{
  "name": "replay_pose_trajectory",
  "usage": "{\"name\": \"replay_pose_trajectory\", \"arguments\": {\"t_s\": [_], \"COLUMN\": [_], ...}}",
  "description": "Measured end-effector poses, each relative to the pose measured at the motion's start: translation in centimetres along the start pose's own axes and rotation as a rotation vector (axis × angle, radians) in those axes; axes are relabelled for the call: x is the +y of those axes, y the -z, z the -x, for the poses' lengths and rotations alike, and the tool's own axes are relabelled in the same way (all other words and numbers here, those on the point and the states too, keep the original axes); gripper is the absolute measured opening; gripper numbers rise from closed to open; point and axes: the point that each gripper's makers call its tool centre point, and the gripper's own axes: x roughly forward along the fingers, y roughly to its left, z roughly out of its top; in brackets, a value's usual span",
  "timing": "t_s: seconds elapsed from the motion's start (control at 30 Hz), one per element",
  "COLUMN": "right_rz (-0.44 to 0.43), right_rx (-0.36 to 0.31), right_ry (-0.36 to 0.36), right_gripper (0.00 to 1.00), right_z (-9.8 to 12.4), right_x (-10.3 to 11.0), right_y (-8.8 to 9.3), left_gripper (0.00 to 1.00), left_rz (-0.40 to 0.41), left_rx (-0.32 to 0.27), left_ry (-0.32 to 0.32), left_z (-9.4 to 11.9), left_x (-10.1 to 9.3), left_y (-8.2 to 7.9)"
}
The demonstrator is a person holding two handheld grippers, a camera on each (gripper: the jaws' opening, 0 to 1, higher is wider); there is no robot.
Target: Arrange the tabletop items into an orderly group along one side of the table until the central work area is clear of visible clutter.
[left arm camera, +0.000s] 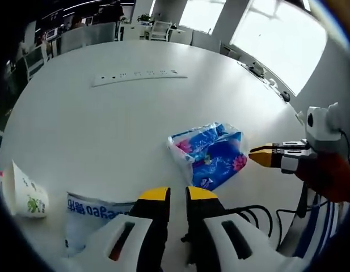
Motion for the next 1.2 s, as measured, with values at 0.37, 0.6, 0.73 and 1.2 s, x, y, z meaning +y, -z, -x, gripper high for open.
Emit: {"name": "replay_pose_trajectory", "arguments": {"t_s": [0.37, 0.6, 0.73, 1.2], "right_rz": [0.032, 0.055, 0.061, 0.101], "right_rx": [-0.01, -0.018, -0.019, -0.015], "right_ry": [-0.027, -0.063, -0.077, -0.133], "right_gripper": [0.07, 0.07, 0.07, 0.06], "right_z": [0.4, 0.5, 0.5, 0.5], "right_x": [2.8, 5.5, 6.5, 10.3], "right_y": [-0.4, -0.4, -0.2, 0.6], "left_gripper": [0.08, 0.07, 0.08, 0.07], "left_rz": [0.028, 0.029, 0.031, 0.062], "left_rx": [-0.028, -0.037, -0.041, -0.045], "left_ry": [-0.034, -0.05, -0.067, -0.098], "left_z": [3.7, 5.8, 6.9, 9.6], "left_x": [2.4, 3.5, 4.0, 5.2], "left_y": [1.5, 2.8, 3.8, 7.2]}}
